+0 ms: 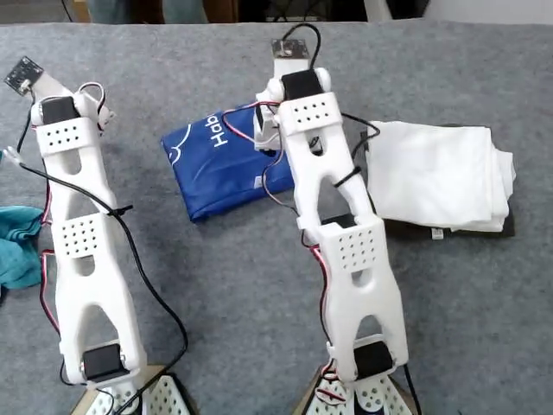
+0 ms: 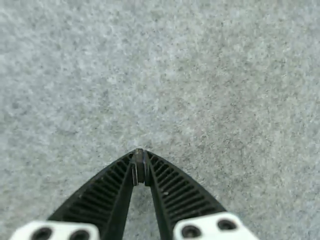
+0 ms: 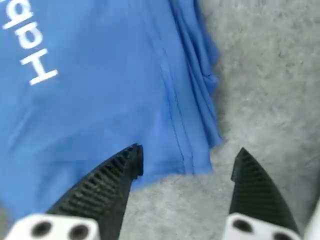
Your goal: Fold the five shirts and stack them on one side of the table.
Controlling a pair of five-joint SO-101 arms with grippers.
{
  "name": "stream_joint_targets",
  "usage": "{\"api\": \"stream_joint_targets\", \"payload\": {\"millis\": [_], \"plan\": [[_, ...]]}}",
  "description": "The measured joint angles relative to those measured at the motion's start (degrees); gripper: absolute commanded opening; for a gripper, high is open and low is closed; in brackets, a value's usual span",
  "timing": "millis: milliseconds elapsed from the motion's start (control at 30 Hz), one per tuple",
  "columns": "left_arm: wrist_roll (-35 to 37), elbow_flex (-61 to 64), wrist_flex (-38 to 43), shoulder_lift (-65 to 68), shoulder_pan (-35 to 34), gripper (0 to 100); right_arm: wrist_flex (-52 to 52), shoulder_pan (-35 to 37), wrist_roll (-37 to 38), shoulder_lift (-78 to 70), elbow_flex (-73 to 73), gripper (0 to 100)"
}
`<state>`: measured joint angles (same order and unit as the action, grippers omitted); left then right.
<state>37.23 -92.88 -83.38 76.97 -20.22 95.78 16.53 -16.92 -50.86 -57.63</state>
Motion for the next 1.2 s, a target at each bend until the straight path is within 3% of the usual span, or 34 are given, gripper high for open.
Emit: {"api": "stream_joint_targets", "payload": {"millis": [400, 600, 833, 1200], "plan": [[0.0, 0.0, 0.0, 0.0, 0.0, 3, -8.44, 0.44, -0.53, -6.77, 4.57, 30.1], [0.0, 0.0, 0.0, 0.0, 0.0, 3, -7.56, 0.53, -0.53, -12.4, -1.76, 29.3], [0.0, 0.0, 0.0, 0.0, 0.0, 3, -2.9, 0.53, -0.53, -17.93, -11.08, 1.1], [0.0, 0.0, 0.0, 0.0, 0.0, 3, 4.4, -0.18, 1.14, -22.77, -24.18, 1.4]]}}
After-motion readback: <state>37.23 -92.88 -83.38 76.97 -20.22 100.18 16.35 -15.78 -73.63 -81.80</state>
